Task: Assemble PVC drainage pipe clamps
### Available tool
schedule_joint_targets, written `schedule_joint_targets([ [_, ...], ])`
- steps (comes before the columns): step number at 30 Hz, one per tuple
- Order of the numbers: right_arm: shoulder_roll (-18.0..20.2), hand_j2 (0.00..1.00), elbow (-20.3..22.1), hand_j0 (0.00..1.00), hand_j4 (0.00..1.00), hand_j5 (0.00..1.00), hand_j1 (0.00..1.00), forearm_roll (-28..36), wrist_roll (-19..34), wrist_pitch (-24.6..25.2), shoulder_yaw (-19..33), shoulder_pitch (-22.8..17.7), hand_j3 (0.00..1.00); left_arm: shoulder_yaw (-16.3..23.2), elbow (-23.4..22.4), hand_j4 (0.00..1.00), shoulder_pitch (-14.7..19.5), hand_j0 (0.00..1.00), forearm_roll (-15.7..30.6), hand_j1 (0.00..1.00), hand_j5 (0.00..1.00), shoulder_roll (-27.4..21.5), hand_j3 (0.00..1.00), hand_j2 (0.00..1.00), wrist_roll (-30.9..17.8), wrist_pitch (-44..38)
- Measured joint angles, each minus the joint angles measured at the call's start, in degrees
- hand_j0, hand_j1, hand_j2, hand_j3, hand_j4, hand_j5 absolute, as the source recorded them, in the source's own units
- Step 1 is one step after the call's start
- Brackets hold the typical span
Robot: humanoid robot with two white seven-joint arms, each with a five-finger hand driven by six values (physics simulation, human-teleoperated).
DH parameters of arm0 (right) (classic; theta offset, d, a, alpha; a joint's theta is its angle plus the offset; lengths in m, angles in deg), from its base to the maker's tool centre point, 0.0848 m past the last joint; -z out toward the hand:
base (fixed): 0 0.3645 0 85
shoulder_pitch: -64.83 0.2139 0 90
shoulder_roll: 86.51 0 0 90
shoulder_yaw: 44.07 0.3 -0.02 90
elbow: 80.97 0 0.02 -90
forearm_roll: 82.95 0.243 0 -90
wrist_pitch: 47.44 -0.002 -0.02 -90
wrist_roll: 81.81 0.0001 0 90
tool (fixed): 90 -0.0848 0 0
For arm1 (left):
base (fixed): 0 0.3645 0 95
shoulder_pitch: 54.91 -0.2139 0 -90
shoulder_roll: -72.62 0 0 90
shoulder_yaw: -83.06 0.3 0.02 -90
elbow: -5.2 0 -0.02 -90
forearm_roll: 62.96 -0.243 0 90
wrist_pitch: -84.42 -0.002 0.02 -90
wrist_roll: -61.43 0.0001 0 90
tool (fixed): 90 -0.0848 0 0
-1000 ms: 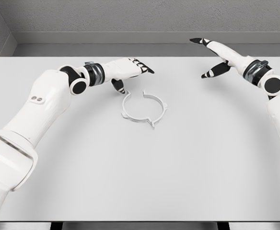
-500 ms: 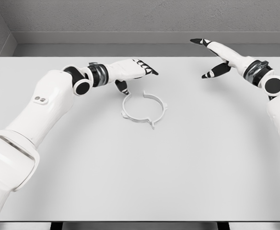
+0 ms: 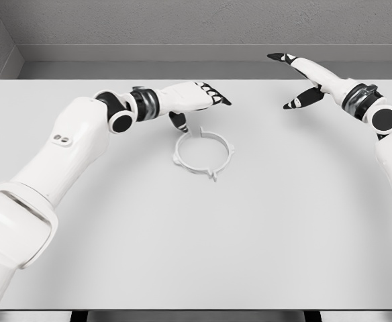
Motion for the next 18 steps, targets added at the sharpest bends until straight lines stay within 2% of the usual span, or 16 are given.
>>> schedule_joint_targets([
  [18,0.15,1.0,-0.07,1.0,1.0,1.0,1.0,-0.01,0.05,0.0,0.16,-0.26,1.0,0.92,1.71,1.0,-0.09,1.0,0.23,1.0,1.0,0.49,1.0,1.0,-0.01,0.09],
])
